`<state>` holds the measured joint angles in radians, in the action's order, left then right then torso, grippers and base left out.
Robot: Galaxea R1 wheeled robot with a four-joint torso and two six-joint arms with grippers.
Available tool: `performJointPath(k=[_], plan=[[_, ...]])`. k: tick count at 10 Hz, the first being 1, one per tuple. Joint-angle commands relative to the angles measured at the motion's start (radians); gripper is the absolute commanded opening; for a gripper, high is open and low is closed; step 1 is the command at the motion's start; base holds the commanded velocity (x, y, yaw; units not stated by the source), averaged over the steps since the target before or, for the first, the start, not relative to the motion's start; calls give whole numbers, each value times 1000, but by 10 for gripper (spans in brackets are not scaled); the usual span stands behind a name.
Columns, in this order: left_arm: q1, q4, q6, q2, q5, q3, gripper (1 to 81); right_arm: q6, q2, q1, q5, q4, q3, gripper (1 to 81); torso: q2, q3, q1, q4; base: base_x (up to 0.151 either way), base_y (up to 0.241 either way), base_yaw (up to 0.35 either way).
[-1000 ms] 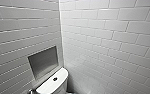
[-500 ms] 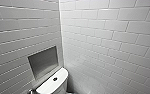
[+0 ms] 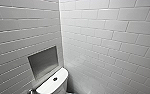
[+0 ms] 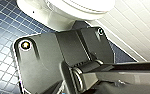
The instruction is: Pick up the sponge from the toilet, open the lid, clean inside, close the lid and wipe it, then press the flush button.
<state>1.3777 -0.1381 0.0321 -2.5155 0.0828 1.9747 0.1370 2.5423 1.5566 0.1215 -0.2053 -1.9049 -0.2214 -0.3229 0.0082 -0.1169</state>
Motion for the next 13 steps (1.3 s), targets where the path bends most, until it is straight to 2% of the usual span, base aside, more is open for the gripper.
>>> performJointPath(k=[1,3,6,9,10,12,13], plan=[[-111,6,52,92,-47,-103,811,1,-26,-39,-62,-3,20,10,0,0,0,0,0,0,0],[-191,6,100,171,-49,-206,811,3,-26,-37,-62,-3,20,10,0,0,0,0,0,0,0],[-347,6,179,341,-49,-459,811,3,-24,-37,-62,-5,23,10,0,0,0,0,0,0,0],[-476,15,196,435,-49,-611,811,3,-23,-37,-62,-3,32,10,0,0,0,0,0,0,0],[-521,34,224,457,-50,-645,811,3,-23,-37,-62,-3,32,10,0,0,0,0,0,0,0],[-631,46,278,489,-73,-710,811,3,-21,-38,-62,-3,32,10,0,-37,0,0,0,0,0],[-700,49,310,498,-119,-729,811,3,-21,-39,-62,-3,31,10,0,-60,0,0,0,0,0]])
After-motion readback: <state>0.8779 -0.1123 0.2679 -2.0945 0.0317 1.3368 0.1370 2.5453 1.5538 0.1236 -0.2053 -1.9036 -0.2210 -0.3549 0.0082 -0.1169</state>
